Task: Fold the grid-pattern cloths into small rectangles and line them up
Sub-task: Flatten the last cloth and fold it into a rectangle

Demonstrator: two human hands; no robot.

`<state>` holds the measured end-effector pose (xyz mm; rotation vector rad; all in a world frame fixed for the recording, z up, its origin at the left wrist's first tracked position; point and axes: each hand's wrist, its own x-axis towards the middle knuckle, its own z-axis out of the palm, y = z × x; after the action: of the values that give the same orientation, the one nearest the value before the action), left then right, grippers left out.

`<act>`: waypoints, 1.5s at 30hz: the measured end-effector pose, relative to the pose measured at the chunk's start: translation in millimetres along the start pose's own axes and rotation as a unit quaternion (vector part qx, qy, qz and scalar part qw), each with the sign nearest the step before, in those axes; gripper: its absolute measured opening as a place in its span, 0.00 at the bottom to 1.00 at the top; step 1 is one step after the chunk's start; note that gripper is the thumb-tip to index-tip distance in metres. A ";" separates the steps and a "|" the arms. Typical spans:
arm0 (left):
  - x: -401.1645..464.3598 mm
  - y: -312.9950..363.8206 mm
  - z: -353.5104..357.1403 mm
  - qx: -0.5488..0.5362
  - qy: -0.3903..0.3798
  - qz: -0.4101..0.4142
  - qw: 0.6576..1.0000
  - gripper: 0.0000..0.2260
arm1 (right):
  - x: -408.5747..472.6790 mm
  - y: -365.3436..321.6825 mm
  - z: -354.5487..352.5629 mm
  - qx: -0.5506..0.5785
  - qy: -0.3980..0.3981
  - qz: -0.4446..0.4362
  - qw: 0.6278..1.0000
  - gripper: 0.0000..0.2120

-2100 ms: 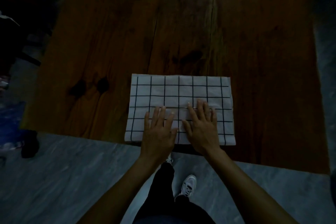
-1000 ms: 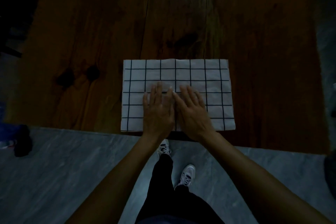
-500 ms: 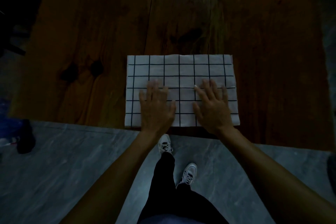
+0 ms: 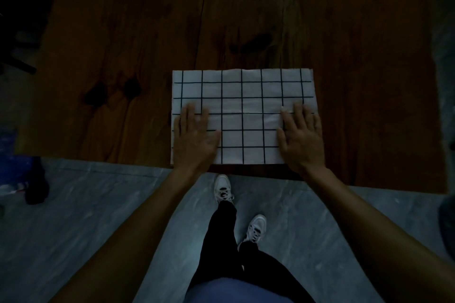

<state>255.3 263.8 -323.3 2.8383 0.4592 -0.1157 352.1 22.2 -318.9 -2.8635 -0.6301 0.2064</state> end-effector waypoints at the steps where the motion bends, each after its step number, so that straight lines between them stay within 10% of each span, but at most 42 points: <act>1: 0.7 4.7 -1.4 -0.004 0.008 0.014 1.000 0.30 | 0.4 -6.9 0.6 0.002 0.013 -0.001 1.000 0.26; 11: 9.8 39.7 14.6 -0.041 -0.010 0.021 0.999 0.25 | 16.0 -84.1 25.1 0.053 -0.035 -0.123 0.990 0.25; 45: 4.4 -27.4 -8.1 -0.016 0.020 0.068 0.997 0.29 | -14.2 -18.3 8.7 0.026 0.026 -0.014 0.999 0.27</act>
<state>251.0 292.4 -322.7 2.8339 0.2722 -0.0260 330.5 33.8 -321.8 -2.7996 -0.6443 0.1409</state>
